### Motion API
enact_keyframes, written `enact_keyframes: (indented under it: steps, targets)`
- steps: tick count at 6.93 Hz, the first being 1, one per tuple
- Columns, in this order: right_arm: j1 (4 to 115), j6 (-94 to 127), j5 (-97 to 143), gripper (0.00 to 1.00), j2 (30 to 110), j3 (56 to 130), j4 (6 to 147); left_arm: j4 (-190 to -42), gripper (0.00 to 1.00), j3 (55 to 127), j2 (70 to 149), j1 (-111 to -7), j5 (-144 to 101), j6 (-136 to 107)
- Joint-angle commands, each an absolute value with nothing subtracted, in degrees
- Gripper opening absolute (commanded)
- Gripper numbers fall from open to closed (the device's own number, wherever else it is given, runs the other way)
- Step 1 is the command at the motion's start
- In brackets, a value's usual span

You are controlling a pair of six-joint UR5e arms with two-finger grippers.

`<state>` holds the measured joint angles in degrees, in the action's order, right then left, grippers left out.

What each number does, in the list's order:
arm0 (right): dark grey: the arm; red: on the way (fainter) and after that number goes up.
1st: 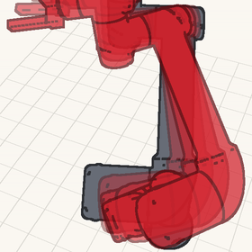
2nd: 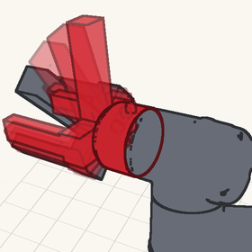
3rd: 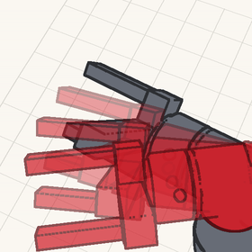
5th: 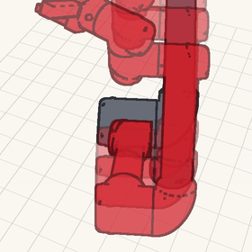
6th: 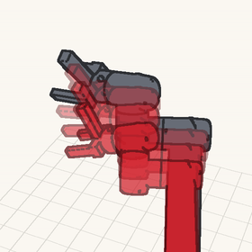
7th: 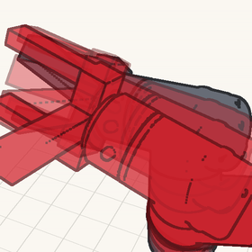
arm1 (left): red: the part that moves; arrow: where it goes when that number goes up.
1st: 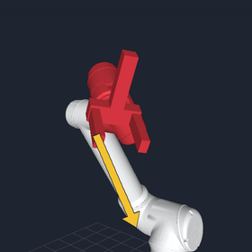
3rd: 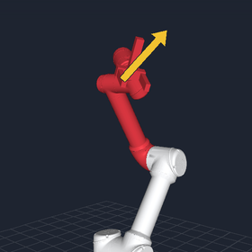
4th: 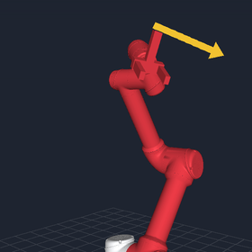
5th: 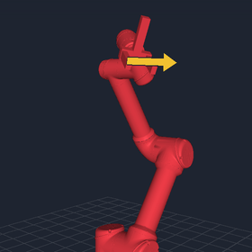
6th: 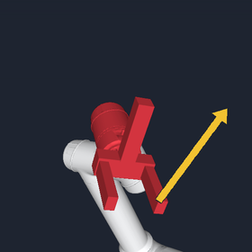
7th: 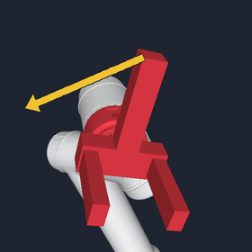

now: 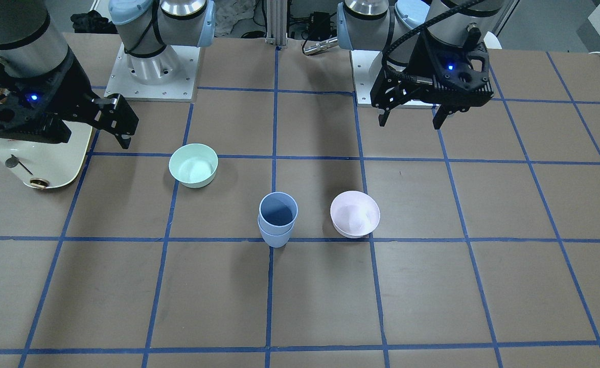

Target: Stack blue cups with both arms

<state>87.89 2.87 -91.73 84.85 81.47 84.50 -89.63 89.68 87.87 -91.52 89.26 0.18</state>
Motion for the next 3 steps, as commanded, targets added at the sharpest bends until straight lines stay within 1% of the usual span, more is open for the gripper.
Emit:
enact_keyframes:
  steps: [1,3]
  targets:
    - [87.89,2.81,-91.67,1.00,85.52,82.18,84.73,-89.82,1.00,89.65,87.80,-91.58,89.30,0.18]
    - [87.89,2.90,-91.67,1.00,85.69,82.18,84.73,-89.74,1.00,89.74,87.80,-91.50,89.30,0.18]
